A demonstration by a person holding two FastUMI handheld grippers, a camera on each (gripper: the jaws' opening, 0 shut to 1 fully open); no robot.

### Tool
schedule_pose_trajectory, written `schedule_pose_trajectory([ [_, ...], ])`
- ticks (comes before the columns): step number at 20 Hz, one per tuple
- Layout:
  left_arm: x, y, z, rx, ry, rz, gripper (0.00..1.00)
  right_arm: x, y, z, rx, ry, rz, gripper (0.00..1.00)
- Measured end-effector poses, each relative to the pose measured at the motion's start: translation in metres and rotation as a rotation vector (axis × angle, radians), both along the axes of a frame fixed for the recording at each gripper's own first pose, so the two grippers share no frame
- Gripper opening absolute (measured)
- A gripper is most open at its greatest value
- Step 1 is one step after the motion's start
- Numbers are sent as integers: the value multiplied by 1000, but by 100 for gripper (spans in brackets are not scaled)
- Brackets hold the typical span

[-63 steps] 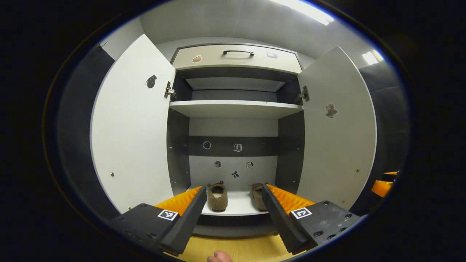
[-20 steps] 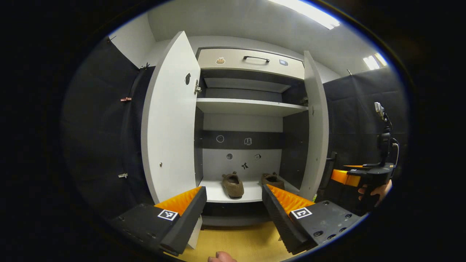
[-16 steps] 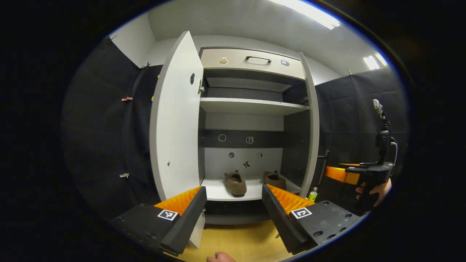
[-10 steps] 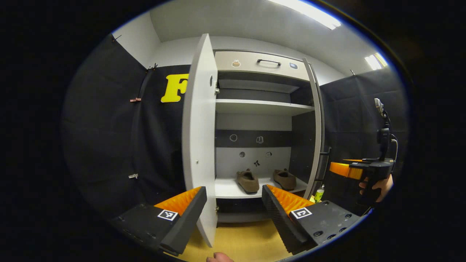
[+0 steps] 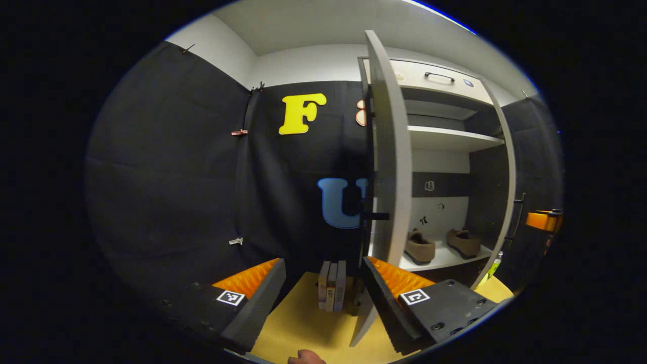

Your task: Grab one shoe with the right hand and put it into the shoe cabinet, grab the other shoe with the left hand and put it into the shoe cabinet; then close the right door with the right hand and the left door with the left hand.

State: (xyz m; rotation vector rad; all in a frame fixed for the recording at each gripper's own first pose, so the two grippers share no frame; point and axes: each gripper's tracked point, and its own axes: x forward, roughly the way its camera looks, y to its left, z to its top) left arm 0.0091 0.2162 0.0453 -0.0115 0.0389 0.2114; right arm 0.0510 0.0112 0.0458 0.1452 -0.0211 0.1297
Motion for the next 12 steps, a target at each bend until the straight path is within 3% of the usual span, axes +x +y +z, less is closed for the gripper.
schedule_pose_trajectory([
  [4,30,24,-6,-20,-7,32,95,2,-1,2,7,-3,-9,98],
  [9,40,14,-3,22,-11,14,93,5,-7,4,17,-10,-17,98],
  [12,37,-1,-6,-22,-3,1,94,8,-7,4,17,-10,-16,98],
])
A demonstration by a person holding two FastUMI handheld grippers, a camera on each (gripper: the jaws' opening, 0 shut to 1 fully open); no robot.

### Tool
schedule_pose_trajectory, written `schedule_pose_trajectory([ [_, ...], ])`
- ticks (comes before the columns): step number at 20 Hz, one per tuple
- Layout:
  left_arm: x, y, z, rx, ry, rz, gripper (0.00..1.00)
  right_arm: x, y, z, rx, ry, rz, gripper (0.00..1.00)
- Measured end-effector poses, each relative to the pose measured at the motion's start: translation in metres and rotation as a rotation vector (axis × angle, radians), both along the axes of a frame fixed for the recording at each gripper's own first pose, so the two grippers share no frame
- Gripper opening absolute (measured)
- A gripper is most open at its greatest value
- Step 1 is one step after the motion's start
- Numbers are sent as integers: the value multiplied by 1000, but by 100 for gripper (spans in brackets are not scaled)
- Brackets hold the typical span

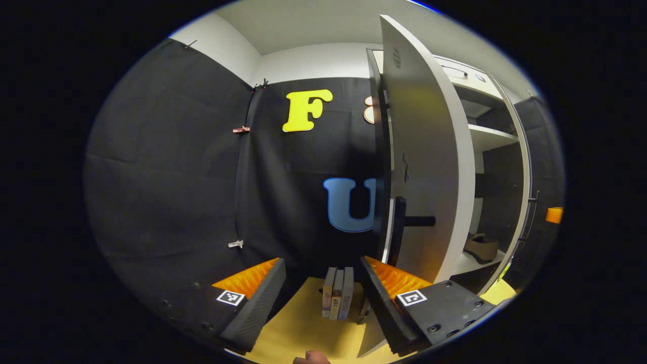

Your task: Grab one shoe with the right hand and put it into the shoe cabinet, grab the other shoe with the left hand and put it into the shoe cabinet; then close the right door with the right hand and the left door with the left hand.

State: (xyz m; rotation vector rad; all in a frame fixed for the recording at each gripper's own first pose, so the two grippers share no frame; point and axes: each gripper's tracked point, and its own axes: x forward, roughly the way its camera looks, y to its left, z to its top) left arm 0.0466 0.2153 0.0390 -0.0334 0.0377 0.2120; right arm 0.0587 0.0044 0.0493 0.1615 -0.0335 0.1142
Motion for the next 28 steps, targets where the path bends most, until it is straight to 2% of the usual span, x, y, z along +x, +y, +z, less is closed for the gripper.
schedule_pose_trajectory([
  [5,-1,-35,0,8,14,-49,94,1,-2,-2,1,2,4,98],
  [6,-1,-43,1,6,14,-65,90,0,-3,-3,0,1,5,98],
  [8,2,-61,0,6,15,-97,94,-1,-6,-2,0,-1,0,98],
  [14,7,-96,2,6,11,-119,94,-7,-15,1,21,-4,-15,98],
  [15,8,-102,2,2,10,-129,90,-7,-11,3,23,-4,-15,98],
  [16,9,-110,4,-5,9,-147,94,-7,-11,4,22,-3,-15,98],
  [18,12,-127,6,-18,3,-188,94,-9,-12,5,17,-2,-15,98],
  [21,21,-152,6,-13,-1,-220,94,-9,-13,6,21,1,-18,98],
  [22,24,-161,5,-18,1,-233,91,-9,-14,7,23,3,-18,98],
  [23,27,-172,3,-26,2,-248,94,-9,-14,7,22,4,-19,98],
  [27,43,-207,2,-11,5,-280,94,-11,-15,9,12,3,-22,98],
  [28,47,-212,3,-3,1,-282,91,-12,-15,9,13,2,-23,98],
])
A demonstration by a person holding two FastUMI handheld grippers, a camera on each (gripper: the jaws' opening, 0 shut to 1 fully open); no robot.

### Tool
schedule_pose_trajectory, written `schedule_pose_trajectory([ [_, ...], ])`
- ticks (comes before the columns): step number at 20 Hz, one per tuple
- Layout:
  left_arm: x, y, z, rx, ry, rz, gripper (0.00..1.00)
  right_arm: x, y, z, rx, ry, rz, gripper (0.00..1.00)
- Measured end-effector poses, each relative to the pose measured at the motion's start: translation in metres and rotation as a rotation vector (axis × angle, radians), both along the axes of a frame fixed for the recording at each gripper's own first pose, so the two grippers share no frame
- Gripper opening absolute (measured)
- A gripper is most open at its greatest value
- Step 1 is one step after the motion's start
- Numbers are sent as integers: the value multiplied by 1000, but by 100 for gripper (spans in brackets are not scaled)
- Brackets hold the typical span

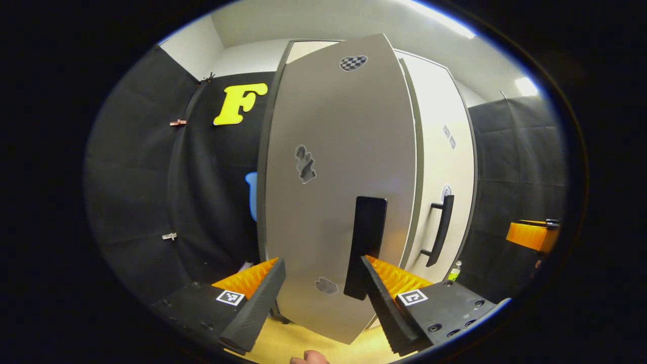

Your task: Grab one shoe with the right hand and put it into the shoe cabinet, grab the other shoe with the left hand and put it into the shoe cabinet; then close the right door with the right hand and the left door with the left hand.

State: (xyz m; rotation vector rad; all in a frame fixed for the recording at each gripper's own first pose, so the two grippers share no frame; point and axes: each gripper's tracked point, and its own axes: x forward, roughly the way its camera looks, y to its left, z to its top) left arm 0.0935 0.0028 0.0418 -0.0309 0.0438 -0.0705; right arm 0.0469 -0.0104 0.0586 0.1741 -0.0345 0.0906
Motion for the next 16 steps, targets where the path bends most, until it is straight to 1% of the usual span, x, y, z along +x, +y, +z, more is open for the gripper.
schedule_pose_trajectory([
  [1,5,-5,-2,1,-1,-2,94,0,-1,0,-1,-2,-3,98],
  [2,8,-9,-2,-4,-3,-4,94,0,-2,1,-3,-2,-5,98],
  [3,11,-12,-2,-12,-4,-6,98,-1,0,0,-5,-1,-4,98],
  [4,13,-15,-3,-17,-2,-6,94,-1,0,-1,-9,1,-2,98],
  [6,18,-21,-3,-21,-5,-10,95,2,1,-1,-17,4,0,98],
  [7,19,-23,-3,-21,-6,-13,92,2,1,-2,-18,4,2,98],
  [8,22,-26,-4,-20,-9,-15,95,2,2,-2,-19,5,3,98],
  [12,33,-36,-5,-37,-5,-24,95,4,4,-4,-24,9,12,98],
  [13,34,-37,-5,-38,-3,-25,92,4,5,-4,-26,10,13,98],
  [14,34,-36,-3,-42,-4,-24,95,5,5,-5,-28,12,15,98],
  [16,33,-35,-4,-46,2,-20,95,6,6,-6,-32,15,14,98],
])
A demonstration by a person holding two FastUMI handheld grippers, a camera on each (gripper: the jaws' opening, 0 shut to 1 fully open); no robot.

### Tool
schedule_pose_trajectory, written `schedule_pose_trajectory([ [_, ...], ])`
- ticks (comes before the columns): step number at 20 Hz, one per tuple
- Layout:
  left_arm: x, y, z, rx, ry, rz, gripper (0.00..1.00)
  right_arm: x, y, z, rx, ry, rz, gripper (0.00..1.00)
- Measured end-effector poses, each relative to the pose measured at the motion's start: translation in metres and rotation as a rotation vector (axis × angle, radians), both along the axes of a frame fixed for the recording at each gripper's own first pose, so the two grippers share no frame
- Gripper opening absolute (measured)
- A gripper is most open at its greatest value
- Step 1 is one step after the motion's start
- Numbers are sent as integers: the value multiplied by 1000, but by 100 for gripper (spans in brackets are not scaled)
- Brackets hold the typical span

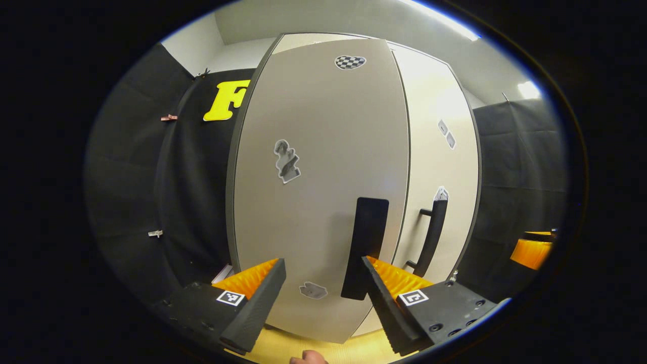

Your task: Grab one shoe with the right hand and put it into the shoe cabinet, grab the other shoe with the left hand and put it into the shoe cabinet; then close the right door with the right hand and the left door with the left hand.

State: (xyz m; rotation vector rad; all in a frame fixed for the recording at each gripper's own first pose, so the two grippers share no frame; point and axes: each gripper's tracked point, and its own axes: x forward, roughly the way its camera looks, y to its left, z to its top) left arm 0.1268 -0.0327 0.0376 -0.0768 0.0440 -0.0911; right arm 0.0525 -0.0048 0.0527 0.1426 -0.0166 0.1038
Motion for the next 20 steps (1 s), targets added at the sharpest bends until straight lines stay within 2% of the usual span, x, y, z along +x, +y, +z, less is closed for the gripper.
schedule_pose_trajectory([
  [2,-2,3,0,-3,3,7,92,1,1,-2,-4,6,0,98],
  [5,-14,13,4,-3,4,10,98,3,4,0,-8,7,0,98],
  [6,-19,16,3,2,9,13,95,3,5,1,-7,6,0,98],
  [11,-47,28,14,10,3,14,95,-1,13,5,-18,-4,7,98],
  [20,-101,32,35,51,-26,-18,95,-28,26,29,-37,-58,16,98],
])
